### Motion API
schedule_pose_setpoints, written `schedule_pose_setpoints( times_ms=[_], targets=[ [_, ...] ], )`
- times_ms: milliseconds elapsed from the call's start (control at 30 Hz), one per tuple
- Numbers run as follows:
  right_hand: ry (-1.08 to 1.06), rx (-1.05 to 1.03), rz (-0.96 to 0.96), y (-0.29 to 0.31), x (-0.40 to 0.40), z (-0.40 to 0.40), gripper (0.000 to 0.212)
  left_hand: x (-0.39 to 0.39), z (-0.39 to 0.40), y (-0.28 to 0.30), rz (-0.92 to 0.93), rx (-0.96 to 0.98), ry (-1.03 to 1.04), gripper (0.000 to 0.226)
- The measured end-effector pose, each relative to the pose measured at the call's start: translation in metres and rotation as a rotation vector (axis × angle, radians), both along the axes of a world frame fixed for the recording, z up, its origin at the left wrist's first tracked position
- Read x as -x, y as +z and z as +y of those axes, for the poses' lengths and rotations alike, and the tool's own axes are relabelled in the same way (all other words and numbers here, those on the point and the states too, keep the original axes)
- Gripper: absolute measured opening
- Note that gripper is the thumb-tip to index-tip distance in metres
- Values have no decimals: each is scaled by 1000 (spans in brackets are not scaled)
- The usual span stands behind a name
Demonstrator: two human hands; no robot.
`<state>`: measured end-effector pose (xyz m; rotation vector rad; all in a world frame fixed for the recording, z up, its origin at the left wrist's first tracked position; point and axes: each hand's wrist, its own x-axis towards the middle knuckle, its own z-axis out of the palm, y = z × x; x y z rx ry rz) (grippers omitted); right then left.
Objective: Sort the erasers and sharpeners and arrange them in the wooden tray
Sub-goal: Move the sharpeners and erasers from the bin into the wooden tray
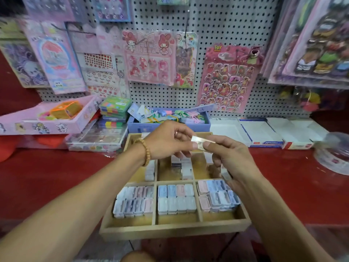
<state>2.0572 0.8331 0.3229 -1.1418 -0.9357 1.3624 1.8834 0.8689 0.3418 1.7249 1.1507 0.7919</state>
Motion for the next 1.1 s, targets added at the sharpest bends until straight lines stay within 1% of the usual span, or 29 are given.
schedule_pose_setpoints(
  times_ms=[100, 167, 200, 233, 300, 367, 400, 500, 567, 700, 900, 1033, 1067, 1100],
  targets=[
    [-35, -24, -22, 5, -13, -13, 7, -14, -8, 4, -23, 22, -22, 13],
    [-79, -35, -82, 3, -23, -18, 4, -20, -9, 9, -4, 24, -18, 12],
    [-109, -37, -104, 0, -28, -20, 6, -22, -8, 10, 17, 16, -12, 11],
    [-149, -33, -103, -3, -33, -21, 13, -24, -7, 10, 59, -2, -8, 10],
    [-253, -3, -32, -9, -45, -24, 24, -29, -3, 6, 243, -87, -18, 11],
    [-337, 34, 18, -15, -57, -26, 21, -36, -1, -2, 470, -194, -54, 13],
    [-363, 46, 24, -18, -64, -27, 19, -42, -1, -6, 555, -237, -72, 13],
    [-427, 62, 41, -31, -80, -28, 14, -59, 1, -21, 775, -375, -94, 12],
    [-447, 72, 46, -38, -87, -28, 13, -67, 5, -29, 862, -450, -80, 12],
    [-455, 99, 56, -48, -96, -26, 12, -74, 11, -43, 921, -481, -44, 15],
    [-433, 121, 65, -55, -95, -20, 11, -77, 12, -53, 942, -567, -28, 15],
    [-393, 113, 52, -52, -88, -20, 9, -78, 9, -42, 950, -501, -19, 18],
    [-385, 109, 49, -50, -86, -20, 9, -77, 6, -37, 905, -485, 11, 19],
    [-379, 104, 47, -48, -84, -20, 10, -77, 0, -34, 806, -469, 58, 16]
  ],
)
